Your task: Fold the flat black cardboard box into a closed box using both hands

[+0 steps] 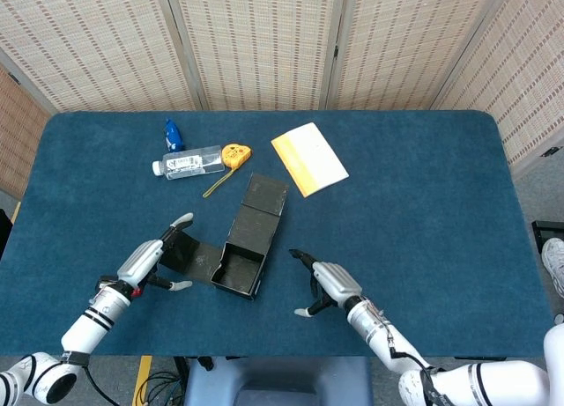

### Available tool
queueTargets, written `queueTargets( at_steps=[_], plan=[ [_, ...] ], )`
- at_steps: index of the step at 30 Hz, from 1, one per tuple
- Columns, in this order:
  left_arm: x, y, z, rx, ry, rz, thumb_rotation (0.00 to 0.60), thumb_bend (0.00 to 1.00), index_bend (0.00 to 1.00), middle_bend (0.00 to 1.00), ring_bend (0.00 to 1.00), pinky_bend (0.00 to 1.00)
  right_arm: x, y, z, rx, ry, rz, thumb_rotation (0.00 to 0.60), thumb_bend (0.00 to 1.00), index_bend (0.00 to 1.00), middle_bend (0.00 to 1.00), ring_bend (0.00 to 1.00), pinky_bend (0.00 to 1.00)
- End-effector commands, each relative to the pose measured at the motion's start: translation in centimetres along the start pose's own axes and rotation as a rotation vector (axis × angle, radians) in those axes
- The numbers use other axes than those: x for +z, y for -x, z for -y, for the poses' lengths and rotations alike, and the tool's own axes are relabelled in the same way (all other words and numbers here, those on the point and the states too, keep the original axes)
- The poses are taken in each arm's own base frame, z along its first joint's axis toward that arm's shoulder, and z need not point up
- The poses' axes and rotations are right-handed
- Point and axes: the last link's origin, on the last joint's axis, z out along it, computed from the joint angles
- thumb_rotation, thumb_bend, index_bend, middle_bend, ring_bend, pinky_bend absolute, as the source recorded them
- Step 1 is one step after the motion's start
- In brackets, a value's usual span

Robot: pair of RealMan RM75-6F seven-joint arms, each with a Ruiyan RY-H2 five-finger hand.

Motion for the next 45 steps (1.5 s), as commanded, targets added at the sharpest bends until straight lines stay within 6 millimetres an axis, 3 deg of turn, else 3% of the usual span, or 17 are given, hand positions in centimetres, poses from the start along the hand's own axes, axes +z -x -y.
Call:
queueTargets(
  at_steps=[1,6,16,27,33,39,45],
  plan=[
    [-0.2,-0.2,-0.1,-0.008,0.007,-0.024,0.6,0.09,0.0,0.0,0.44,0.36,1.3,1.8,0.1,0.122,0.02,-0.017,0.6,0.0,0.0,0.03,0.62,0.89],
    [-0.4,-0.6,-0.1,-0.023,0.011,-0.043,0.6,0.09,0.0,0.0,0.44,0.36,3.3,4.0,0.6,0.18,0.031,-0.014,0.6,0.0,0.0,0.02,0.62,0.89],
    [-0.7,-1.2,-0.1,-0.051,0.02,-0.056,0.6,0.09,0.0,0.0,0.44,0.36,8.1,6.3,1.9,0.199,0.015,-0.081,0.6,0.0,0.0,0.02,0.61,0.89],
    [-1.0,-1.8,0.3,-0.097,0.012,-0.04,0.6,0.09,0.0,0.0,0.44,0.36,9.5,8.3,3.3,0.175,-0.017,-0.068,0.6,0.0,0.0,0.01,0.6,0.89],
    [-1.2,-2.0,0.5,-0.105,0.009,-0.035,0.6,0.09,0.0,0.0,0.44,0.36,10.7,7.8,4.2,0.154,-0.037,-0.093,0.6,0.0,0.0,0.01,0.6,0.89],
    [-1.5,-2.3,0.8,-0.106,0.003,-0.038,0.6,0.09,0.0,0.0,0.44,0.36,12.2,5.8,4.3,0.125,-0.021,-0.156,0.6,0.0,0.0,0.03,0.6,0.89],
    [-1.5,-2.1,0.8,-0.104,0.001,-0.029,0.6,0.09,0.0,0.0,0.44,0.36,11.8,5.5,3.9,0.141,-0.013,-0.137,0.6,0.0,0.0,0.04,0.6,0.89]
  ],
)
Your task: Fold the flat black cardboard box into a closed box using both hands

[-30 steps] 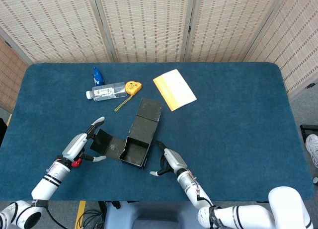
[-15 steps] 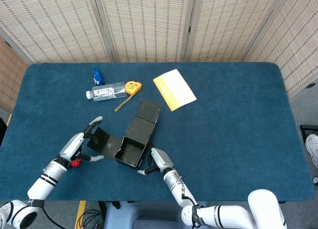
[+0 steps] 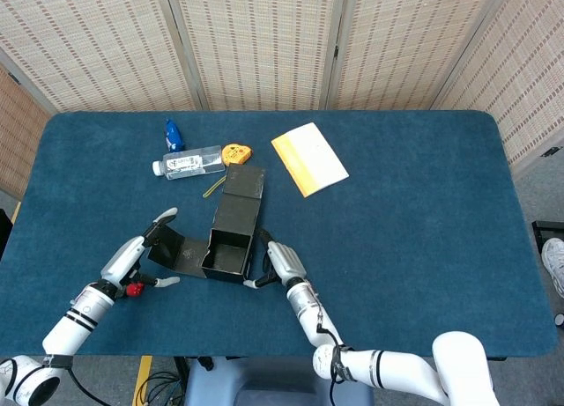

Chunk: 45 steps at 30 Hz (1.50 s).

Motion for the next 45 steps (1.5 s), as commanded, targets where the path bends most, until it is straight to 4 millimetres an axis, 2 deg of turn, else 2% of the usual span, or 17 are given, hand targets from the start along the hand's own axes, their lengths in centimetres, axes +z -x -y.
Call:
queueTargets(
  at_steps=[1,7,16,19,23,26,29,34,39,45],
  plan=[
    [0.1,0.1,0.0,0.0,0.001,0.005,0.6,0.09,0.0,0.0,0.44,0.36,-0.6,0.2,-0.4,0.008,0.003,0.023,0.6,0.0,0.0,0.04,0.6,0.89],
    [0.2,0.4,-0.2,-0.006,0.006,0.014,0.6,0.09,0.0,0.0,0.44,0.36,-1.1,1.3,-0.7,0.032,0.009,0.048,0.6,0.0,0.0,0.04,0.6,0.89],
    [-0.1,0.1,0.2,-0.019,-0.005,0.004,0.6,0.09,0.0,0.0,0.44,0.36,0.2,2.1,0.0,0.02,-0.023,0.012,0.6,0.03,0.0,0.08,0.6,0.89],
    [-0.1,0.0,0.4,-0.019,-0.008,0.001,0.6,0.09,0.0,0.0,0.44,0.36,0.5,2.3,0.2,0.021,-0.035,-0.004,0.6,0.09,0.0,0.11,0.6,0.9],
    [-0.1,-0.2,0.4,-0.021,-0.007,-0.007,0.6,0.09,0.0,0.0,0.44,0.36,0.9,2.8,0.1,0.006,-0.047,-0.02,0.6,0.28,0.0,0.18,0.6,0.91],
    [-0.2,-0.3,0.6,-0.014,-0.008,-0.014,0.6,0.09,0.0,0.0,0.44,0.36,1.2,2.9,0.1,0.003,-0.057,-0.031,0.6,0.34,0.02,0.24,0.62,0.91],
    [-0.3,-0.6,0.7,-0.014,-0.011,-0.03,0.6,0.09,0.0,0.0,0.44,0.36,1.4,2.5,0.0,0.004,-0.067,-0.045,0.6,0.36,0.07,0.28,0.63,0.92],
    [-0.4,-1.9,0.7,-0.027,-0.001,-0.107,0.6,0.09,0.0,0.0,0.45,0.36,1.2,0.8,0.1,0.073,-0.078,-0.07,0.6,0.36,0.15,0.3,0.65,0.93],
    [-0.6,-4.1,0.8,-0.018,0.014,-0.228,0.6,0.09,0.0,0.0,0.48,0.36,0.2,-2.6,0.3,0.236,-0.082,-0.092,0.6,0.36,0.17,0.31,0.65,0.93],
    [-0.7,-6.4,1.7,-0.039,-0.011,-0.373,0.6,0.09,0.0,0.0,0.44,0.4,-1.9,-6.0,0.4,0.424,-0.098,-0.101,0.6,0.36,0.18,0.33,0.66,0.93]
  ],
)
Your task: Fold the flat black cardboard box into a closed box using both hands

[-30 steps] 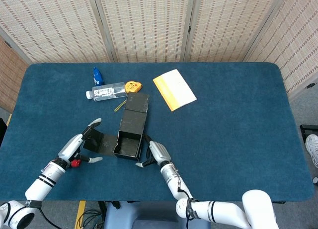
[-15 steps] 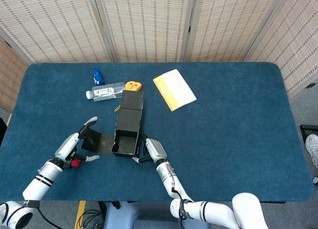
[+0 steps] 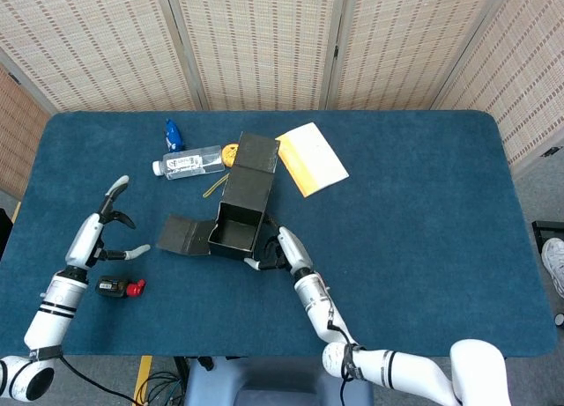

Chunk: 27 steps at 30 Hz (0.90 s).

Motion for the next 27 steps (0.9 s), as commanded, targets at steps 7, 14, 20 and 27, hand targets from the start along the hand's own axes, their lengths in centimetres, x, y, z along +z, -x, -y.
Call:
queueTargets(
  at_steps=[7,14,20,27],
  plan=[
    [0.4,-1.1,2.0,-0.029,-0.084,-0.1,0.6,0.09,0.0,0.0,0.45,0.41,-3.6,-6.1,2.5,0.382,-0.067,0.0,0.6,0.36,0.18,0.33,0.66,0.93],
    [0.8,2.4,1.0,-0.114,-0.052,-0.061,0.6,0.09,0.0,0.0,0.45,0.41,-5.3,-6.2,2.8,0.491,-0.135,0.036,0.6,0.36,0.18,0.33,0.66,0.93],
    [1.7,5.7,-2.7,-0.265,0.061,-0.057,0.6,0.09,0.0,0.0,0.45,0.41,-5.5,-4.5,2.2,0.535,-0.147,0.079,0.6,0.36,0.18,0.33,0.66,0.93],
    [2.3,7.1,-6.4,-0.379,0.142,-0.075,0.6,0.09,0.0,0.0,0.45,0.41,-5.1,-3.2,1.4,0.521,-0.139,0.105,0.6,0.36,0.18,0.33,0.66,0.93]
  ],
)
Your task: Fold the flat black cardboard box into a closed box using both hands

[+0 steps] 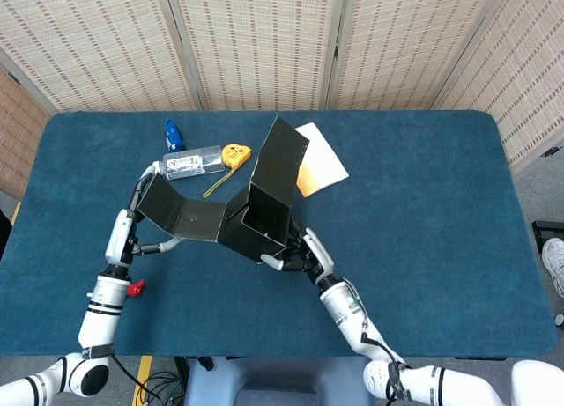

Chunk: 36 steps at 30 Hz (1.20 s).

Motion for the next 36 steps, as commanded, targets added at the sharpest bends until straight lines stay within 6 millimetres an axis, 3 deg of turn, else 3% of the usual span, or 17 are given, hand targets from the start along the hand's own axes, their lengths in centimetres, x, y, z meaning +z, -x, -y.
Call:
queueTargets(
  at_steps=[1,13,17,22,29,36],
  plan=[
    [0.4,0.9,-1.0,-0.022,0.02,0.01,0.6,0.09,0.0,0.0,0.45,0.41,0.1,0.3,-0.4,-0.002,0.004,0.01,0.6,0.36,0.18,0.33,0.66,0.93],
    [0.7,1.3,-2.5,-0.031,0.054,0.002,0.6,0.08,0.0,0.0,0.47,0.41,0.4,1.2,-1.6,-0.036,0.04,0.04,0.6,0.36,0.18,0.33,0.66,0.93],
    [1.1,0.9,-2.9,0.056,0.089,0.073,0.6,0.08,0.0,0.0,0.5,0.41,0.4,1.6,-1.6,-0.05,0.052,0.062,0.6,0.36,0.18,0.33,0.66,0.93],
    [1.5,-0.4,-3.2,0.206,0.158,0.189,0.6,0.08,0.12,0.01,0.53,0.41,0.5,1.4,-1.4,-0.071,0.069,0.084,0.6,0.36,0.18,0.33,0.66,0.93],
    [2.1,-1.6,-3.8,0.327,0.215,0.342,0.6,0.08,0.15,0.03,0.53,0.41,0.9,1.1,-1.0,-0.141,0.083,0.114,0.6,0.36,0.18,0.34,0.66,0.93],
    [2.4,-1.8,-4.9,0.423,0.231,0.486,0.6,0.2,0.15,0.04,0.51,0.35,1.6,0.8,-0.6,-0.189,0.111,0.157,0.6,0.37,0.18,0.35,0.66,0.93]
  ],
)
